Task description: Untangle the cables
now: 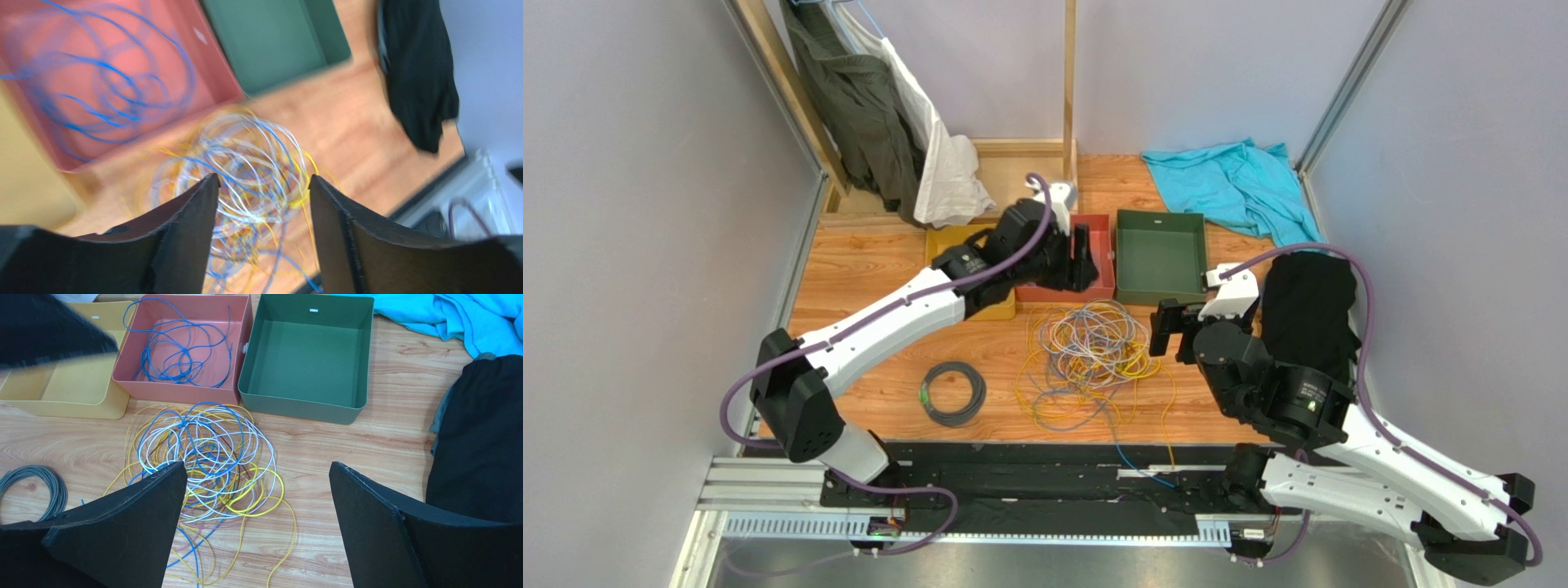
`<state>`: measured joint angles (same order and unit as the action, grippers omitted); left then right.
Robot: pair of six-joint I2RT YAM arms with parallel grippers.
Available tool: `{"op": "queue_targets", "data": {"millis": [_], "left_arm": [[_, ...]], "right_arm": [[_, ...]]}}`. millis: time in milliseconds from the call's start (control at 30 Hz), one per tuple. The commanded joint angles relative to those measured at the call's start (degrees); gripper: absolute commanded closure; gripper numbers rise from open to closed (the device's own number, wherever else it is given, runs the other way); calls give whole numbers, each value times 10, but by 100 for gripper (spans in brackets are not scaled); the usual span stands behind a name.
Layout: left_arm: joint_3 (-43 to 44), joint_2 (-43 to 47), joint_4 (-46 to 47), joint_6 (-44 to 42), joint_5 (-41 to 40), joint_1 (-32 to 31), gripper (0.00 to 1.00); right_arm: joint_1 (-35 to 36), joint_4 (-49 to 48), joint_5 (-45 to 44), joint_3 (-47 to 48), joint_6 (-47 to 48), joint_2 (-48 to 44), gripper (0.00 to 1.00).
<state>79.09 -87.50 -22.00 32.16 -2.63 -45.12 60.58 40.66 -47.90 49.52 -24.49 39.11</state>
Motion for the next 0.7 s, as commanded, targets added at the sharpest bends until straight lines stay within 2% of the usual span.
{"op": "queue_targets", "data": {"millis": [0, 133, 400, 667], "left_arm": [[-35, -8, 15, -12, 60, -40, 37], [-53, -44, 82, -19, 146, -66, 38], [21, -164, 103, -19, 214, -75, 40], [49, -252, 91, -30, 199, -89, 44]], "right_arm": [[1, 6, -18, 15, -34, -11, 9], [0, 16, -23, 27, -48, -27, 9], [1, 63, -18, 47, -73, -36, 10], [1, 101, -25, 49, -84, -46, 10]]}}
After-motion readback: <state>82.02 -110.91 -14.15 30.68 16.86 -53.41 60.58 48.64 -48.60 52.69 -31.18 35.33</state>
